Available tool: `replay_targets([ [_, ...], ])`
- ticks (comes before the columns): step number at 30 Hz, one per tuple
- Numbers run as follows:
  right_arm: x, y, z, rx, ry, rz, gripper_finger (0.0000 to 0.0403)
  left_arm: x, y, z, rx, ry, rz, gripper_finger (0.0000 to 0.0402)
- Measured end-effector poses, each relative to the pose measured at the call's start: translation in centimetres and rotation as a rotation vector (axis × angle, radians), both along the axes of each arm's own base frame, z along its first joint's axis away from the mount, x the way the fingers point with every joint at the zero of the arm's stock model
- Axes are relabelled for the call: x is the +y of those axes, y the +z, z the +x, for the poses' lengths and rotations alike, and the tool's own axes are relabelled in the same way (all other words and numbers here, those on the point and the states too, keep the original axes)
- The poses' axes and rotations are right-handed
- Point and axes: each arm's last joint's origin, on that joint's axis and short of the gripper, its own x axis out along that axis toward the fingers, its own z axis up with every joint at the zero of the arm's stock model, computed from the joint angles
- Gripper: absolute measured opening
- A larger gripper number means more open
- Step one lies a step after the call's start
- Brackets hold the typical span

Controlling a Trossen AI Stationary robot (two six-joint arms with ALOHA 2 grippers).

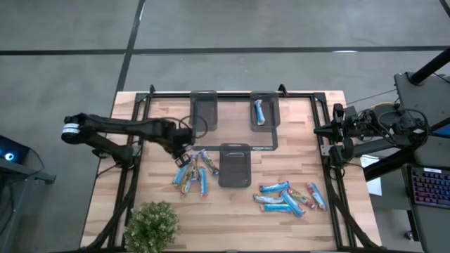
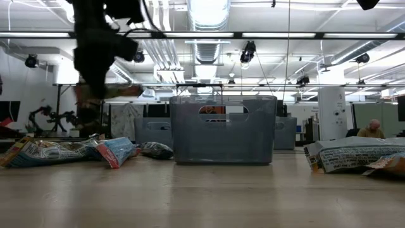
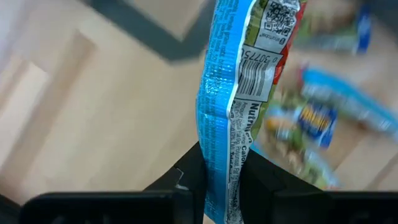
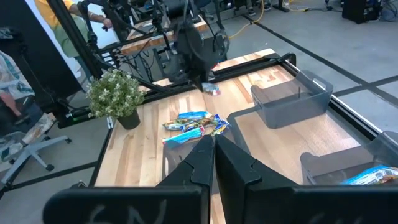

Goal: Pick and place Granola Bars by type
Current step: Put the red granola bar into the left black bin

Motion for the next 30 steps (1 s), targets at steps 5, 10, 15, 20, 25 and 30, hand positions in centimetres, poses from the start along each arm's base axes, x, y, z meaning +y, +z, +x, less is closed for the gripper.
replay_targets([
  [5,0.0,0.0,0.0,0.0,0.0,0.0,0.0009,1.5,2.9,0.8,-0.099,0.034,0.046,0.0053],
  [10,0.0,0.0,0.0,0.0,0.0,0.0,0.0008,3.2,5.8,1.2,-0.194,0.061,0.108,0.0053],
  [15,0.0,0.0,0.0,0.0,0.0,0.0,0.0009,5.0,7.9,1.4,-0.297,0.122,0.147,0.0053],
  [20,0.0,0.0,0.0,0.0,0.0,0.0,0.0009,6.8,9.2,1.7,-0.416,0.191,0.184,0.0053],
  [25,0.0,0.0,0.0,0.0,0.0,0.0,0.0009,8.3,9.6,1.6,-0.487,0.318,0.178,0.0053],
  [30,0.0,0.0,0.0,0.0,0.0,0.0,0.0009,9.8,9.3,1.3,-0.492,0.447,0.154,0.0053],
])
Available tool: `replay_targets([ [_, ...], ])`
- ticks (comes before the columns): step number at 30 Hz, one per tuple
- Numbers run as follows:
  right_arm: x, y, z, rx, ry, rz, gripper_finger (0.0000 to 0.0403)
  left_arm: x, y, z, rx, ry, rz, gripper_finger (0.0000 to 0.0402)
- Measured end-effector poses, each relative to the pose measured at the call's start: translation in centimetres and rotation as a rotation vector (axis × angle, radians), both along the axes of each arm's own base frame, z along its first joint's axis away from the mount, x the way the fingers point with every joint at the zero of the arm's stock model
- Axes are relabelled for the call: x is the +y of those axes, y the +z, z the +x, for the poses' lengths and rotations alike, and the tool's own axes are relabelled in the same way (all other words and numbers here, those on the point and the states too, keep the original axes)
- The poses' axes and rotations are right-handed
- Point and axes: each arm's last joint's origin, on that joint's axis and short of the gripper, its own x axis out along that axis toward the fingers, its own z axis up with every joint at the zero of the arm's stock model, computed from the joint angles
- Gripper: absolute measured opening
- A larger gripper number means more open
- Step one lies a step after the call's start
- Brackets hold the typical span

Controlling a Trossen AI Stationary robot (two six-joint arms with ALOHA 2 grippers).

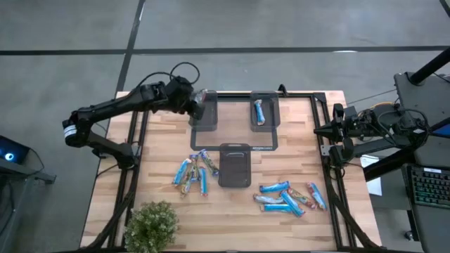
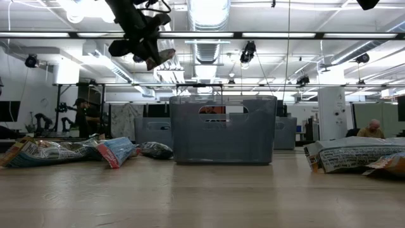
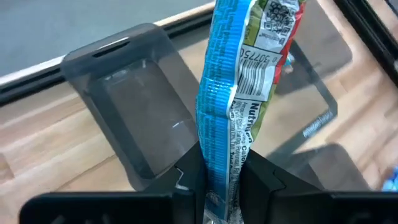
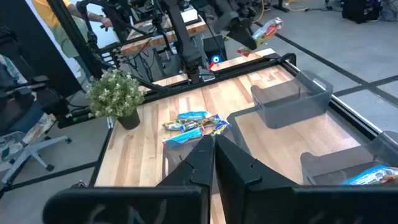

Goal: Pick and place Granola Bars by type
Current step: Put the red granola bar into the left black bin

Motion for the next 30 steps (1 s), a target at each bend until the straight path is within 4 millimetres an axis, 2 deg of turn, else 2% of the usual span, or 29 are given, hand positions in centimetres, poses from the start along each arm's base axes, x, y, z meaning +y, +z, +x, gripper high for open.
replay_targets([
  [7,0.0,0.0,0.0,0.002,0.0,0.0,0.0009,2.2,-1.2,0.3,-0.036,0.196,-0.104,0.0053],
  [19,-0.1,-0.4,-0.1,0.038,-0.016,-0.007,0.0009,4.7,-6.1,3.8,0.057,0.251,-0.198,0.0053],
  [30,-0.1,-0.4,-0.1,0.041,-0.023,-0.012,0.0009,6.7,-9.3,6.0,0.075,0.332,-0.259,0.0053],
])
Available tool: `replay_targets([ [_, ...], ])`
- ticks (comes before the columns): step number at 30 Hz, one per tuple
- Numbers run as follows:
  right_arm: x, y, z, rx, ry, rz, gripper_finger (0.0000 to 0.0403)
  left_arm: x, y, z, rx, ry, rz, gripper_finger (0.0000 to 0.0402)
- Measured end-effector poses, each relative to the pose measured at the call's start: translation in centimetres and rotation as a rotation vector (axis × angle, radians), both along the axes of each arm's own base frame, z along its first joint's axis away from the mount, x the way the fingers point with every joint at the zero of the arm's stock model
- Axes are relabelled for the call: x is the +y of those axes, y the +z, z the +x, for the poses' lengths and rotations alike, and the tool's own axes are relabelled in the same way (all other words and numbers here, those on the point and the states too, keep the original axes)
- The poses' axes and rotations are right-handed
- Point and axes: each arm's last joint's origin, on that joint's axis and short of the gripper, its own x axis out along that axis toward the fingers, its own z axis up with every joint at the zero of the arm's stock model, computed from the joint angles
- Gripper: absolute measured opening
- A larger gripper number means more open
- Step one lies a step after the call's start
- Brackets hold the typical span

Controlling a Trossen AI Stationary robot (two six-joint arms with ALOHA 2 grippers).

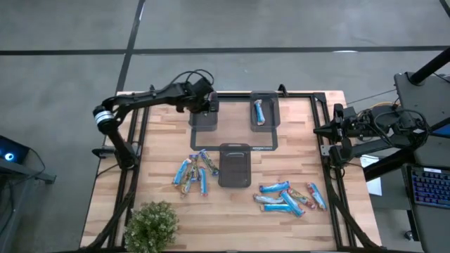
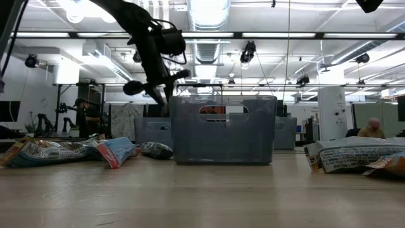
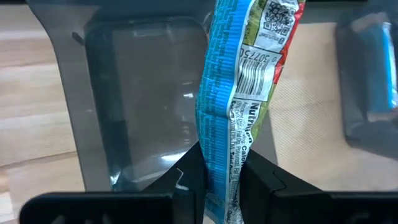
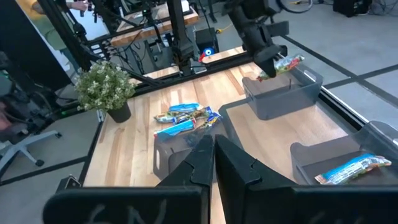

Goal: Pick and place Granola Bars by type
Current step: Put the red granola bar into the left black bin, then put the blue granola bar into the bottom black bin

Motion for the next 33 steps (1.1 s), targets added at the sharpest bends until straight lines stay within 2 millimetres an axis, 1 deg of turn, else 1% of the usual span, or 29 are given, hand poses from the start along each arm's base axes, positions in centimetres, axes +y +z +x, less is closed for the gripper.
replay_targets([
  [4,0.0,0.0,0.0,0.002,0.0,-0.002,0.0009,0.5,-1.0,0.2,0.011,0.044,-0.025,0.0053],
  [7,0.0,0.0,0.0,0.002,0.0,-0.003,0.0009,0.7,-1.3,0.1,0.019,0.053,-0.034,0.0053],
  [16,0.0,0.0,0.0,0.002,-0.002,-0.003,0.0009,1.5,-1.6,-0.3,0.029,0.057,-0.033,0.0056],
  [20,0.0,0.0,0.0,0.002,-0.002,-0.004,0.0009,1.8,-1.6,-0.5,0.035,0.034,-0.029,0.0075],
  [28,0.0,0.0,0.0,0.002,-0.002,-0.003,0.0009,2.0,-1.6,-0.7,0.033,0.038,-0.034,0.0136],
  [33,0.0,0.0,0.0,0.002,-0.002,-0.003,0.0009,2.0,-1.6,-0.7,0.031,0.032,-0.038,0.0149],
])
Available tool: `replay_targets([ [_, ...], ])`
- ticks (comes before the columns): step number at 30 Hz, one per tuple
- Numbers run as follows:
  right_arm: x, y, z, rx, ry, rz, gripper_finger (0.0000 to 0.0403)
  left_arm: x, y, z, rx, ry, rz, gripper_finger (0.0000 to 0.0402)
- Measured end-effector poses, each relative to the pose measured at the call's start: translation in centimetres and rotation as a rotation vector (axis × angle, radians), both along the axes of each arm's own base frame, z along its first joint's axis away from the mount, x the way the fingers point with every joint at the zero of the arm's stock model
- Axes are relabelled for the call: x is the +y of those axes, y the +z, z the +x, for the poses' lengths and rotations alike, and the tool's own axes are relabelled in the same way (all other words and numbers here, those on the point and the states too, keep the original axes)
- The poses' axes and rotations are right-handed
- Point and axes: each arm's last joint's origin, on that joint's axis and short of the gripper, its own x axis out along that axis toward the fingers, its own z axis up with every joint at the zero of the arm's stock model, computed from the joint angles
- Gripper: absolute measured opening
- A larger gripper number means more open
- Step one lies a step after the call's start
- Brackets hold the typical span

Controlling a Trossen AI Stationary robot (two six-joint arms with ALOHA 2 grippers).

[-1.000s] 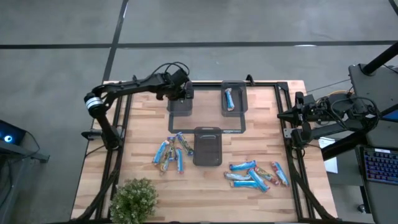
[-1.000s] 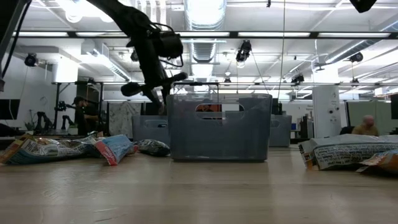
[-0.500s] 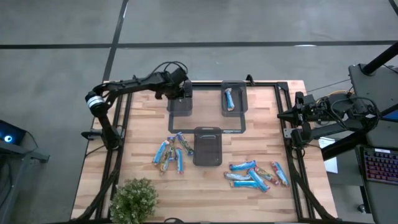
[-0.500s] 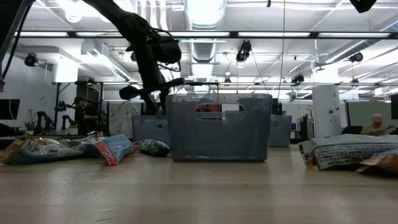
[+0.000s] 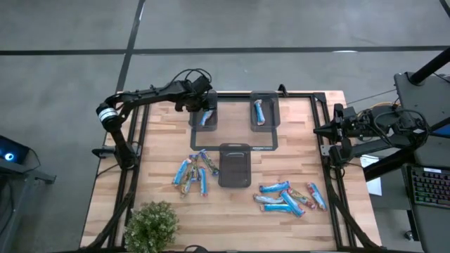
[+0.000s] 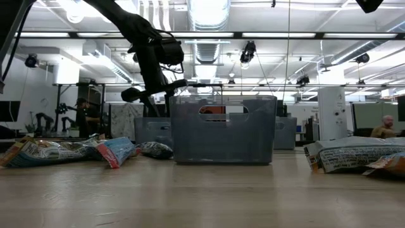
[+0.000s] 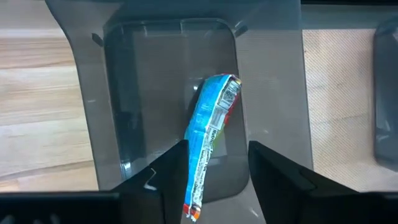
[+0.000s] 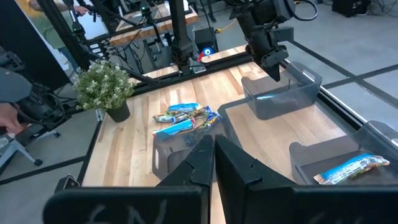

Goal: Pick and place Granola Bars by type
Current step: Put the blue granola bar into the bottom black bin

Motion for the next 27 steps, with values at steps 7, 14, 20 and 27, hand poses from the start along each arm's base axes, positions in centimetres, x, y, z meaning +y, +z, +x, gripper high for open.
replay_targets([
  [7,0.0,0.0,0.0,0.0,0.001,0.0,0.0009,-0.05,-0.01,0.04,-0.01,-0.012,-0.016,0.0149],
  [14,0.0,0.0,0.0,0.0,0.0,0.0,0.0009,-0.1,-0.02,0.03,-0.011,-0.017,-0.024,0.0149],
  [20,0.0,0.0,0.0,0.0,0.001,0.0,0.0009,-0.14,-0.04,0.01,-0.005,-0.027,-0.024,0.0146],
  [27,0.0,0.0,0.0,0.0,0.001,0.0,0.0009,-0.22,-0.11,-0.12,0.012,-0.034,-0.031,0.0085],
])
